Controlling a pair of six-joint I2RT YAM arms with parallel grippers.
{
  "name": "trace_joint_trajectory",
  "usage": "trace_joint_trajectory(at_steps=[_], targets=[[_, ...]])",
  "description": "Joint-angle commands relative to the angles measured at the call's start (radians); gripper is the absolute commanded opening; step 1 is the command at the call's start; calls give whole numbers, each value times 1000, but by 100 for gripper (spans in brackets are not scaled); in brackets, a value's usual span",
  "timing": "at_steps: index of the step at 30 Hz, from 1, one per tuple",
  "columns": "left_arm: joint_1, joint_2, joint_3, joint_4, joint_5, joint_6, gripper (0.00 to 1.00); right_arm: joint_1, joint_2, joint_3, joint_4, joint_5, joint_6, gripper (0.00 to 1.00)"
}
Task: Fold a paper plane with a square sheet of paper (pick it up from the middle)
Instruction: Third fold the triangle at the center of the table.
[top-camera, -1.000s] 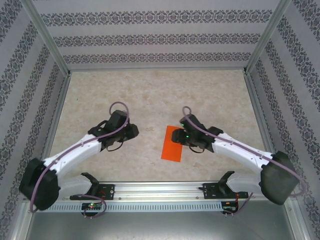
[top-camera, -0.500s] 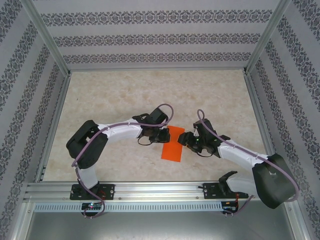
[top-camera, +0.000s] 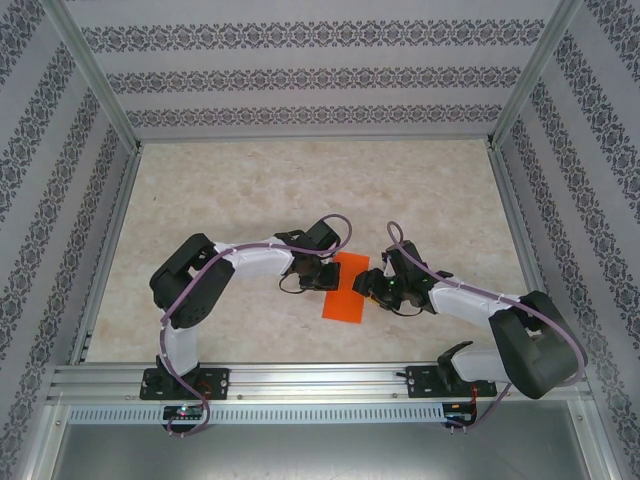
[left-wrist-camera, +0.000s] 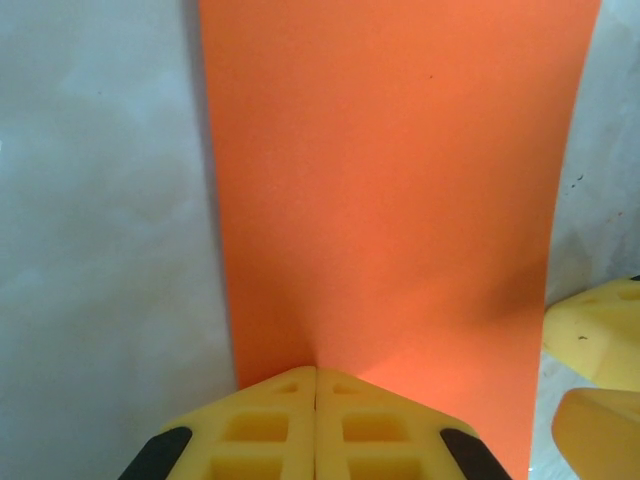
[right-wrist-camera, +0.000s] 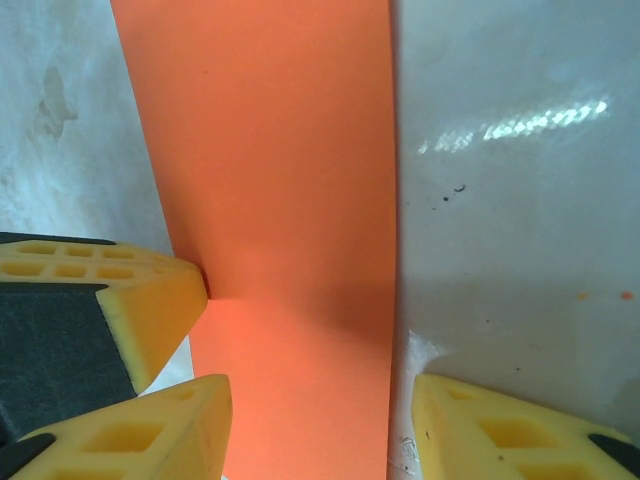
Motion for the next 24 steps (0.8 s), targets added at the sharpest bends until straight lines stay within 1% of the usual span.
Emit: trace_joint_trajectory(at_steps=[1, 5, 9, 11, 13, 15, 24], targets=[[-5, 23, 3, -25, -30, 14, 6, -3, 22, -5, 28, -17, -12, 51], [-5, 30, -15, -19, -30, 12, 6, -2, 50, -2, 72, -52, -6, 50], [-5, 25, -24, -13, -28, 13, 6, 3, 76, 4, 122, -95, 6, 47], [-5, 25, -23, -12, -27, 16, 6, 3, 80, 9, 136, -98, 14, 44], [-5, 22, -20, -14, -30, 19, 6, 3, 78, 16, 136, -104, 13, 43], [-5, 18, -19, -16, -32, 24, 6, 3, 72, 23, 122, -95, 13, 39], [-5, 9, -23, -14, -29, 20, 6, -8, 32, 25, 67, -65, 4, 34]])
